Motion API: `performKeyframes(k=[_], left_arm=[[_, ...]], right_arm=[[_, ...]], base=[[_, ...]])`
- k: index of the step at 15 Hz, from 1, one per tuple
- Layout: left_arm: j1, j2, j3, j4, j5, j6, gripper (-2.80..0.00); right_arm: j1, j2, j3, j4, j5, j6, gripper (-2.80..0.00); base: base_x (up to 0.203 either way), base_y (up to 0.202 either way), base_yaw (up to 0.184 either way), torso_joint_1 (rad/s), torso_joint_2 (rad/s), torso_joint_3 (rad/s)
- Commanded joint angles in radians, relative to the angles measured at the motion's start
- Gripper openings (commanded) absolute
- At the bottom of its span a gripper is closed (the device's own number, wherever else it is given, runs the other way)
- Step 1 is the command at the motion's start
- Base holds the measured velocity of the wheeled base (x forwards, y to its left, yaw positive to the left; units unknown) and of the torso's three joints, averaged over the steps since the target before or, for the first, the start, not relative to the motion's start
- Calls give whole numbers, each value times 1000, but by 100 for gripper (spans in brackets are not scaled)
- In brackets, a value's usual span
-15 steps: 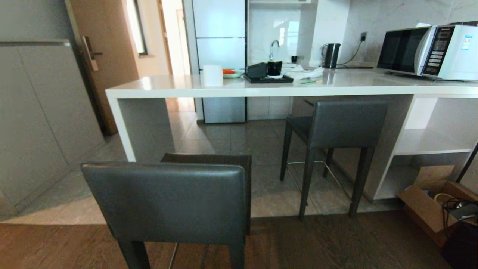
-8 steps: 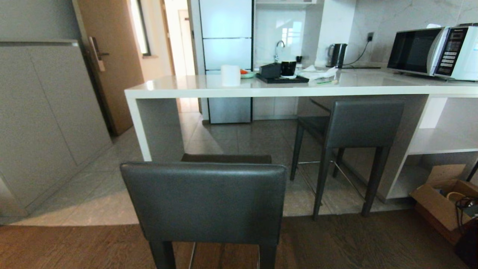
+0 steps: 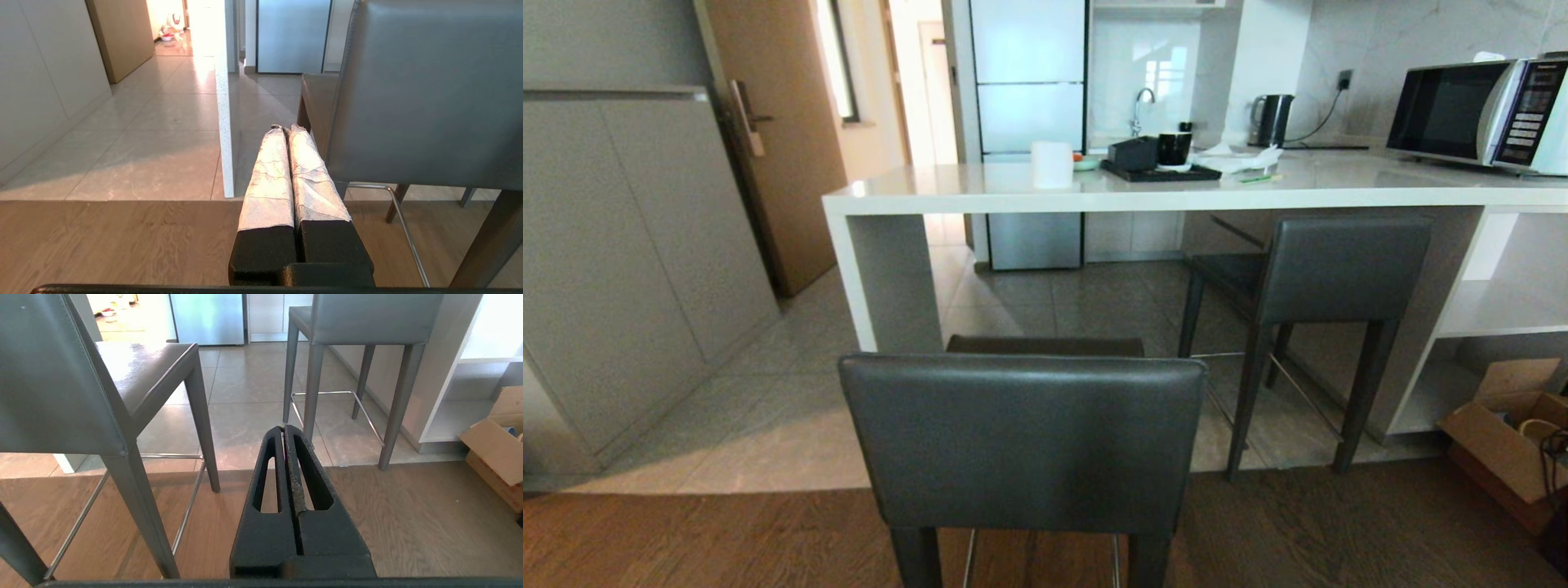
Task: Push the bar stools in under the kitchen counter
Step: Push the gray chair back under the dining table
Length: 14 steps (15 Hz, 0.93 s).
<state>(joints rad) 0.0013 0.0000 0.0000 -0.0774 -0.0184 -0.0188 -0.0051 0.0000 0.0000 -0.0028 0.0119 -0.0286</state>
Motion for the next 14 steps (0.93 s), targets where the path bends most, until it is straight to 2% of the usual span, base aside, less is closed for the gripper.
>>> performKeyframes(k=[1, 3, 5, 8, 11, 14], left_arm=[[-1, -2, 9, -1, -1, 2, -280], [-1, -1, 3, 0, -18, 18, -280], [0, 54, -68, 0, -63, 13, -280], [-8, 331, -154, -77, -89, -9, -280], [-16, 700, -171, -338, -102, -28, -280], [-37, 1083, -160, -676, -108, -49, -280]], right_arm=[[0, 2, 9, 0, 0, 0, -280], [-1, 0, 6, -7, 8, -4, -280], [-1, 27, -63, -3, 20, -6, -280], [-2, 236, -189, -19, 27, 19, -280], [-2, 491, -251, -135, 29, 38, -280], [-1, 741, -292, -318, 23, 42, -280]], base=[[0, 0, 0, 0, 0, 0], [0, 0, 0, 0, 0, 0], [0, 0, 0, 0, 0, 0], [0, 0, 0, 0, 0, 0], [0, 0, 0, 0, 0, 0], [0, 0, 0, 0, 0, 0]])
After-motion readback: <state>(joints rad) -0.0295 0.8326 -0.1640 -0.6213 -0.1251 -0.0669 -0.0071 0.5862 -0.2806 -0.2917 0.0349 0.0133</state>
